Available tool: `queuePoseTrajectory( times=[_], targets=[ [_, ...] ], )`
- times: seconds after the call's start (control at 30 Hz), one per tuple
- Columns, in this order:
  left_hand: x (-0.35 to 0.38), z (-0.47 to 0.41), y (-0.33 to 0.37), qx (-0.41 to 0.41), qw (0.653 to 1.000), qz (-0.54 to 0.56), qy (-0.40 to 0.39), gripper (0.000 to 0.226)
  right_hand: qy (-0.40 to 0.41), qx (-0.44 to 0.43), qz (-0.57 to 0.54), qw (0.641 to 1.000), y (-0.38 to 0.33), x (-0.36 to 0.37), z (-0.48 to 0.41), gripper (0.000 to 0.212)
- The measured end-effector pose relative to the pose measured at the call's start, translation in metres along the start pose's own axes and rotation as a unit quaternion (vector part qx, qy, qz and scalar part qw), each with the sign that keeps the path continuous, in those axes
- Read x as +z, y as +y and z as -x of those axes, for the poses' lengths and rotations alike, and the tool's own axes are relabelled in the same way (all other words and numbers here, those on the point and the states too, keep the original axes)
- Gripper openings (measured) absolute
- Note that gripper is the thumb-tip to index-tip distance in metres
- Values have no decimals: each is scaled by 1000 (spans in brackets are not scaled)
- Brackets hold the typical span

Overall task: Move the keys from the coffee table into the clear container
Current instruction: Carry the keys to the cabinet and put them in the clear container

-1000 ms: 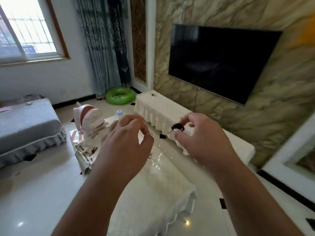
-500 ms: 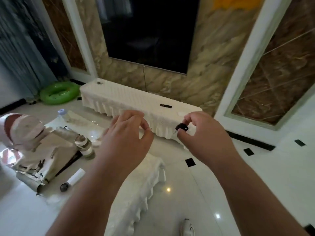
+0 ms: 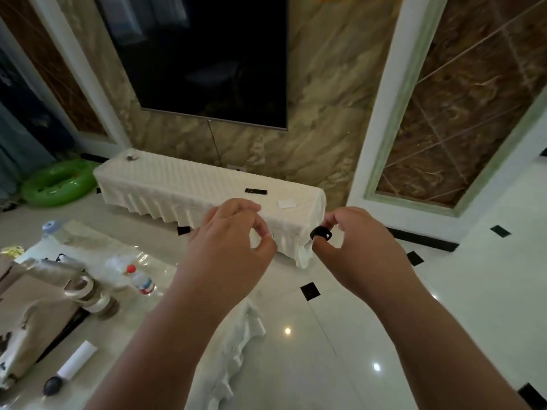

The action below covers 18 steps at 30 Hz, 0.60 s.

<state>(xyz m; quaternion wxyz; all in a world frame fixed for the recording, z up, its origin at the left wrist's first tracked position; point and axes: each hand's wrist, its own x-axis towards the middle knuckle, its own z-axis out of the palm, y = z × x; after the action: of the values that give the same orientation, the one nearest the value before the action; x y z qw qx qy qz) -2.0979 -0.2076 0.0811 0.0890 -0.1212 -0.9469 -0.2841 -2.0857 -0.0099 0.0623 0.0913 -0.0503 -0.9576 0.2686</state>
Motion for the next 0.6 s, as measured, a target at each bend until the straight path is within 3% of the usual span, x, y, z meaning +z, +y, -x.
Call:
queuePoseTrajectory(
  times=[0.3, 0.6],
  targets=[
    [42, -71, 31, -22, 1000, 5, 5, 4, -12, -38, 7, 999, 50, -19, -82, 13],
    [73, -142, 12, -54, 998, 12, 12, 6, 8, -52, -35, 998, 71, -9, -158, 12]
  ],
)
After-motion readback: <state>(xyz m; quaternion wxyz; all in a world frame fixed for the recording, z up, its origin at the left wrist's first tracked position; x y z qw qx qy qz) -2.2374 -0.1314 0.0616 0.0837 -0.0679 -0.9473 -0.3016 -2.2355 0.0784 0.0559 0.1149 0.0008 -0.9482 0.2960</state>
